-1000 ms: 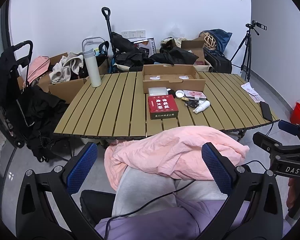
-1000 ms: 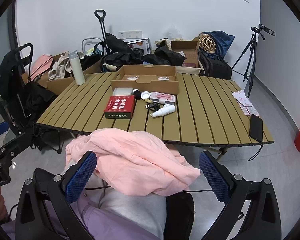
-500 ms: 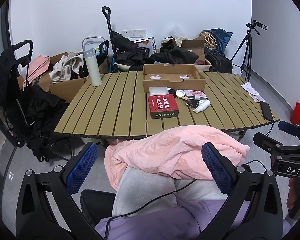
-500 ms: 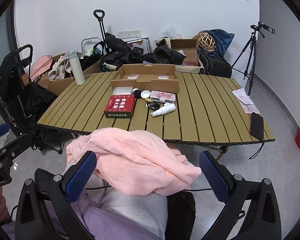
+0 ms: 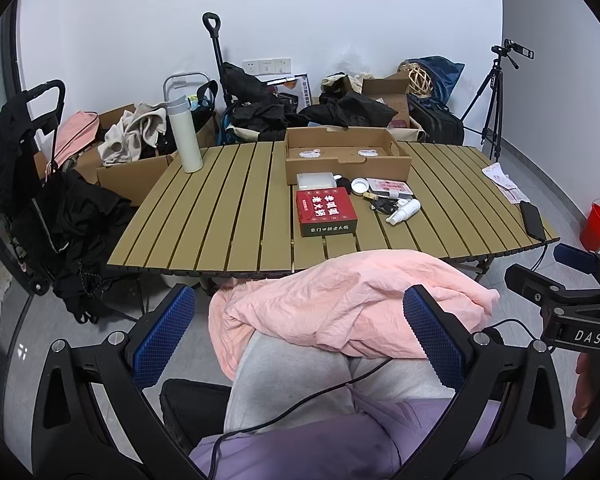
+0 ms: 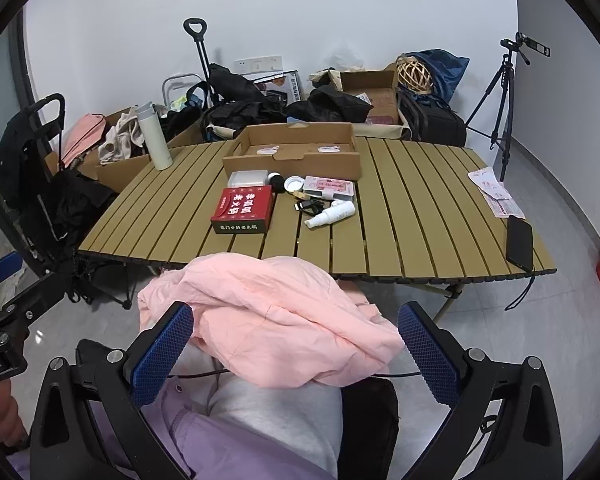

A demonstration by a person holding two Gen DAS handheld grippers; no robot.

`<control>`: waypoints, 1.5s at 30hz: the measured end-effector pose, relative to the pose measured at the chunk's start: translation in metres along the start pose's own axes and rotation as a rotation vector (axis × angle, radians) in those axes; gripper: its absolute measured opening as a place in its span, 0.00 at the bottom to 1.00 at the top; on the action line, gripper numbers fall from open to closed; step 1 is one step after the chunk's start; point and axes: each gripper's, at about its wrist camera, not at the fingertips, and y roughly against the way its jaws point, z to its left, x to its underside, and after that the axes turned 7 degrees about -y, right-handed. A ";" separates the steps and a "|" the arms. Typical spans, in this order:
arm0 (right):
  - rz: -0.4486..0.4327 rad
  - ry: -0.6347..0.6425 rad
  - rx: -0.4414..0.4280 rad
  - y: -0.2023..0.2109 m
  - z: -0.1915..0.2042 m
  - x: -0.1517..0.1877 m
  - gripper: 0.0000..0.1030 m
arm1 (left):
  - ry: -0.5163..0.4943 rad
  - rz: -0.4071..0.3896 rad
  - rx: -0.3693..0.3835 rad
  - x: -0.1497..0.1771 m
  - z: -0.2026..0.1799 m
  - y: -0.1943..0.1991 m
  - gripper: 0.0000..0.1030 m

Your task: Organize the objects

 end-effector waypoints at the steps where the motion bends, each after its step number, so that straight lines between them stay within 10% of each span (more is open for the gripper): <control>1: 0.000 0.003 -0.001 0.000 0.001 0.000 1.00 | 0.000 0.001 0.000 0.000 0.000 0.000 1.00; 33: -0.003 -0.033 -0.017 -0.013 -0.009 -0.001 1.00 | 0.015 0.048 0.015 0.002 0.005 -0.024 1.00; 38: -0.154 -0.005 -0.012 -0.034 -0.011 -0.034 1.00 | -0.037 -0.106 0.000 -0.039 0.024 -0.055 1.00; 41: -0.246 0.091 -0.020 -0.071 -0.007 -0.053 1.00 | -0.044 -0.038 0.038 -0.059 0.040 -0.109 1.00; 45: -0.079 0.173 0.009 -0.149 0.004 -0.075 1.00 | 0.036 0.054 0.142 -0.065 0.059 -0.190 1.00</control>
